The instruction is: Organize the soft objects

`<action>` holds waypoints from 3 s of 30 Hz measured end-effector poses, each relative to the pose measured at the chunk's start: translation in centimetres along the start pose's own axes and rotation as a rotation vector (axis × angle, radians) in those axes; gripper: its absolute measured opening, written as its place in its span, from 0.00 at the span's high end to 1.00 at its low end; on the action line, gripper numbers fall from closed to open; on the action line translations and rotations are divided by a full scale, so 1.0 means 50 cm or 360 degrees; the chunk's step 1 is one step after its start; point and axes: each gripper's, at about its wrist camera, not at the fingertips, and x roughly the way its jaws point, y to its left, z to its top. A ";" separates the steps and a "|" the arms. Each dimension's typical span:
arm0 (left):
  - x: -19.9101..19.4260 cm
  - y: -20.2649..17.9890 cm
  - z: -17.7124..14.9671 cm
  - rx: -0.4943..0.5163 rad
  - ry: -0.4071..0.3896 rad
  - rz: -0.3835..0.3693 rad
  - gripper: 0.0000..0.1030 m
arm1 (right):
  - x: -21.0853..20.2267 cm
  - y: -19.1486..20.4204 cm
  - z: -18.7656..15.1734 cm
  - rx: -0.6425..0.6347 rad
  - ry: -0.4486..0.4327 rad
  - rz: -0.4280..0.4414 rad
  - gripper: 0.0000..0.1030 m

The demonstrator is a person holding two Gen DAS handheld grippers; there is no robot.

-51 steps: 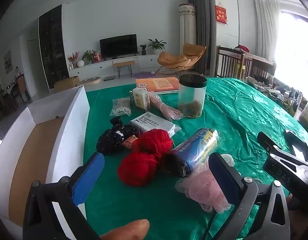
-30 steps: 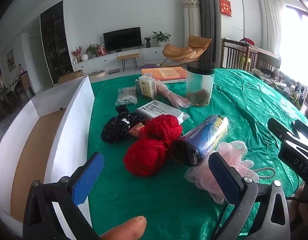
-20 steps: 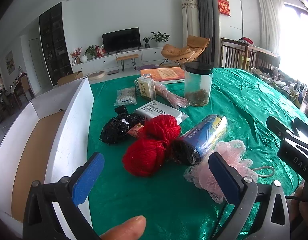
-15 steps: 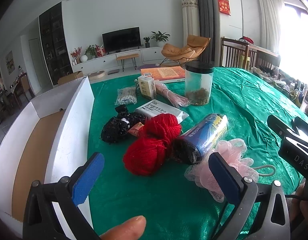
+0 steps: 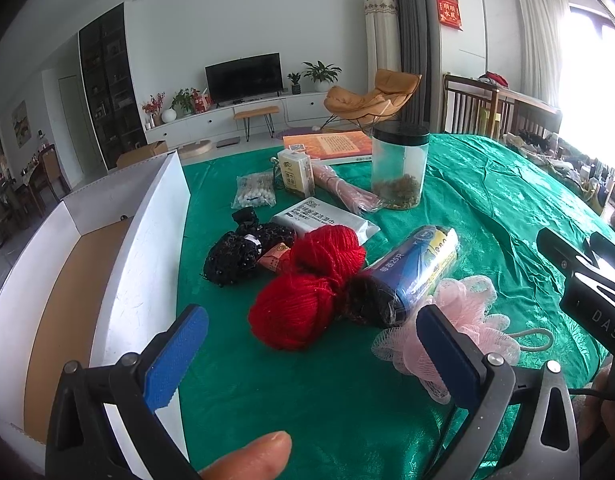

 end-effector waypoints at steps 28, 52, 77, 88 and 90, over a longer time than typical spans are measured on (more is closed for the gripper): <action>0.008 0.001 -0.005 0.0002 0.0009 0.0004 0.00 | -0.001 -0.001 -0.001 0.0003 -0.0003 0.0003 0.09; 0.013 0.003 -0.009 0.0000 0.0017 0.0006 0.00 | 0.000 0.000 -0.002 0.0003 -0.0005 0.0005 0.09; -0.020 0.066 0.002 -0.0017 0.0011 -0.0003 0.00 | 0.092 0.115 -0.068 -0.0217 0.0656 0.0827 0.10; 0.132 0.013 -0.043 0.0040 0.0367 -0.0021 0.00 | 0.159 -0.144 -0.004 0.0422 0.0339 0.0011 0.09; 0.157 0.010 -0.046 0.0015 0.0426 -0.0039 0.00 | 0.146 -0.144 -0.010 0.0511 0.0348 0.0250 0.09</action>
